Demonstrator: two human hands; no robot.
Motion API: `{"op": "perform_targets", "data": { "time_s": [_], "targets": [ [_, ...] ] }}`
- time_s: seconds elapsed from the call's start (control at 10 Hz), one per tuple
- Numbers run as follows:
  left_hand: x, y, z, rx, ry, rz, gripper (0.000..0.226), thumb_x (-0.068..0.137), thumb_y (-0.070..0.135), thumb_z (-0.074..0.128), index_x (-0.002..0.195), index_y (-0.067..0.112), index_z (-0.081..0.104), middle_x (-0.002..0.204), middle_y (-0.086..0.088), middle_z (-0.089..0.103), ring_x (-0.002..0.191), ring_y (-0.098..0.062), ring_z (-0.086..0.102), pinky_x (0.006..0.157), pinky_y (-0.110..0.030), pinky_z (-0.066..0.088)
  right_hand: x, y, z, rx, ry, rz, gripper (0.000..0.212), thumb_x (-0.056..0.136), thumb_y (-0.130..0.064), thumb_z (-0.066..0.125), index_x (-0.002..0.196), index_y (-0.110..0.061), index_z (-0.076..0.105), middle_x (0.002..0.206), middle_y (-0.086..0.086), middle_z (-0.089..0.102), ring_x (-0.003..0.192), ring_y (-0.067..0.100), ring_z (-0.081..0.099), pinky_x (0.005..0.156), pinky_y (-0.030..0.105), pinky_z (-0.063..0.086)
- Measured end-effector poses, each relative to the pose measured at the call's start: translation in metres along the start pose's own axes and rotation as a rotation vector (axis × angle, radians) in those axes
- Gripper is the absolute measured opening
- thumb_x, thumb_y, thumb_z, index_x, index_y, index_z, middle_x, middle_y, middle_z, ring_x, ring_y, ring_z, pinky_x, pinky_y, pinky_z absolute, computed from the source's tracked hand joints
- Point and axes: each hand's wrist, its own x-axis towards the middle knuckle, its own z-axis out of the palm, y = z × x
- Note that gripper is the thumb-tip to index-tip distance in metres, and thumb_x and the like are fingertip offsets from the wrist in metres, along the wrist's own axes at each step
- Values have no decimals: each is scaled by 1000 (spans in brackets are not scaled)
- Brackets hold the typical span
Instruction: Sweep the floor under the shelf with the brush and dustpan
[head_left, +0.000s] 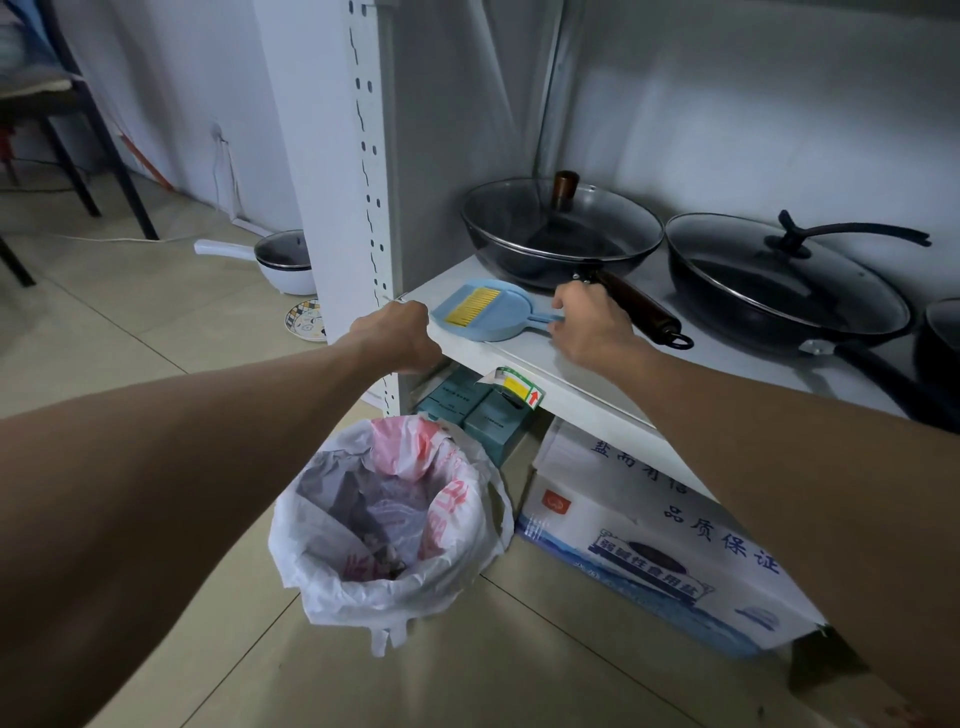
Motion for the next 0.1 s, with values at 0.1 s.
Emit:
{"op": "perform_targets", "data": {
  "time_s": [0.1],
  "targets": [
    [-9,1,-5,-16,31,16,50,90,28,63,134,9,49,126,-10,58,108,-26,57,87,-39,55,-9,-3,-8,23,-14,18,30,92,-19,58,120,-10,54,122,14,56,111,34,57,85,36,47]
  ]
}}
